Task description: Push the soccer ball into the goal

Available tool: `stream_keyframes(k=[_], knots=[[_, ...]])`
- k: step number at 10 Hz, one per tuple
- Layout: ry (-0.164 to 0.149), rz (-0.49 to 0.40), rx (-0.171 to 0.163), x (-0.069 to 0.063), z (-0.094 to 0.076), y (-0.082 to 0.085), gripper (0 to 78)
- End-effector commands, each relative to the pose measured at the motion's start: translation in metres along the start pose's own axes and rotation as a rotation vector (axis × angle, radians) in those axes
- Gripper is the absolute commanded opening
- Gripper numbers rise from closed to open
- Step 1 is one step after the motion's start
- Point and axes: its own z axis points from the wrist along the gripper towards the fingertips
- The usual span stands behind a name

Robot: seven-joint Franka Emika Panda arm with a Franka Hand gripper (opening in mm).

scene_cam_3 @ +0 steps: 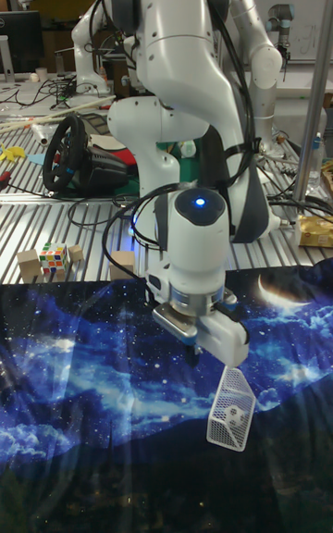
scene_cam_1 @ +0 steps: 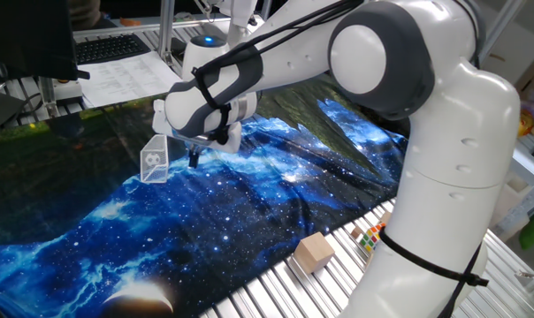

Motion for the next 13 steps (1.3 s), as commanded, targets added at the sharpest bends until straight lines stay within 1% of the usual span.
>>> stream_keyframes(k=[1,7,11,13], knots=[[-0.038,-0.669,0.046,0.014,-0.02,-0.031,0.0],[-0.038,-0.715,0.051,0.013,-0.026,-0.033,0.0],[-0.037,-0.73,0.047,0.012,-0.03,-0.033,0.0],[-0.035,-0.736,0.048,0.011,-0.037,-0.035,0.0]])
